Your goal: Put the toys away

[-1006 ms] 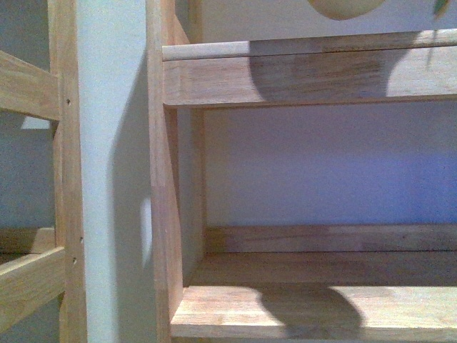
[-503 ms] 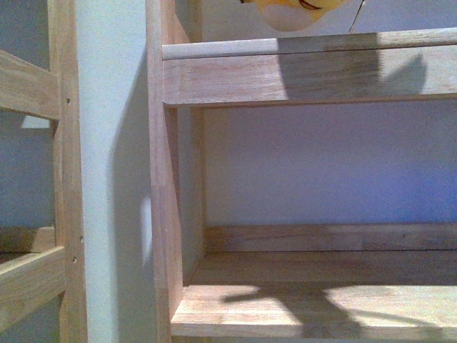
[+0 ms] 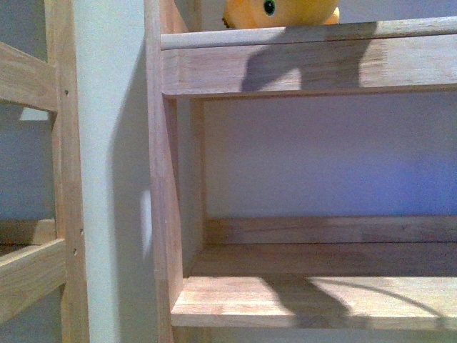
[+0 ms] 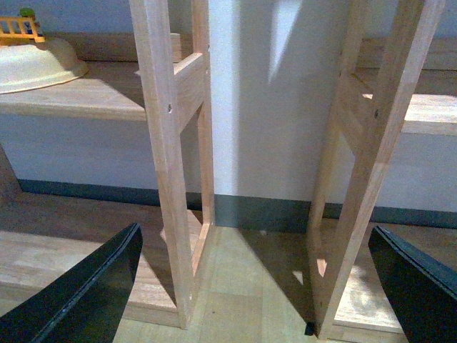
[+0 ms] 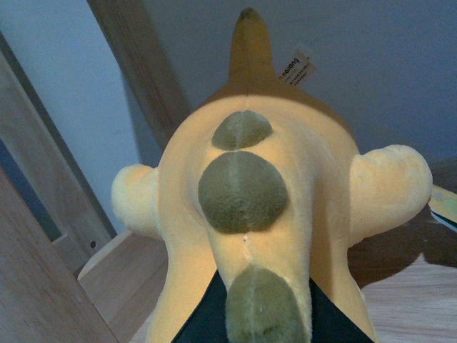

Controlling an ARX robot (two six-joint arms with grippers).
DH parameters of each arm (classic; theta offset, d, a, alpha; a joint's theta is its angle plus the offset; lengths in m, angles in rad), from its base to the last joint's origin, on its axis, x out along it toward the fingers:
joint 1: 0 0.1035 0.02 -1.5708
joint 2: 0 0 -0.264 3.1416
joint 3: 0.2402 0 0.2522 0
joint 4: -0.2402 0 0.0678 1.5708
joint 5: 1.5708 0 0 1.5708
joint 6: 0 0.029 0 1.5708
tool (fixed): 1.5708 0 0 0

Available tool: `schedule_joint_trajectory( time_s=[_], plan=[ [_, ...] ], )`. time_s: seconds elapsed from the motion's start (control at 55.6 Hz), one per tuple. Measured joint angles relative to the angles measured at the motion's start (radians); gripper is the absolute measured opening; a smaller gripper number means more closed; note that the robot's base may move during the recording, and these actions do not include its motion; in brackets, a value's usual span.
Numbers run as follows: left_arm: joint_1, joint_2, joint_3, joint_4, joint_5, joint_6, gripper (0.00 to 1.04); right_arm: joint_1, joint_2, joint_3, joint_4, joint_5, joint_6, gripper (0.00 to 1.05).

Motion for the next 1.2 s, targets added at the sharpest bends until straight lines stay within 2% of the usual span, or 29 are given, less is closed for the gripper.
schedule_joint_trajectory(
  time_s=[0.485, 0.845, 1.204],
  plan=[
    [0.000, 0.000, 0.000, 0.000, 0.000, 0.000, 0.98, 0.054, 0.050, 0.003, 0.068, 0.016, 0.098, 0.06],
    [0.000, 0.000, 0.000, 0.000, 0.000, 0.000, 0.98, 0.034, 0.006, -0.092, 0.085, 0.093, 0.154, 0.06],
    [0.000, 0.000, 0.000, 0.000, 0.000, 0.000, 0.98, 0.035, 0.005, -0.091, 0.066, 0.111, 0.155, 0.06]
  ],
)
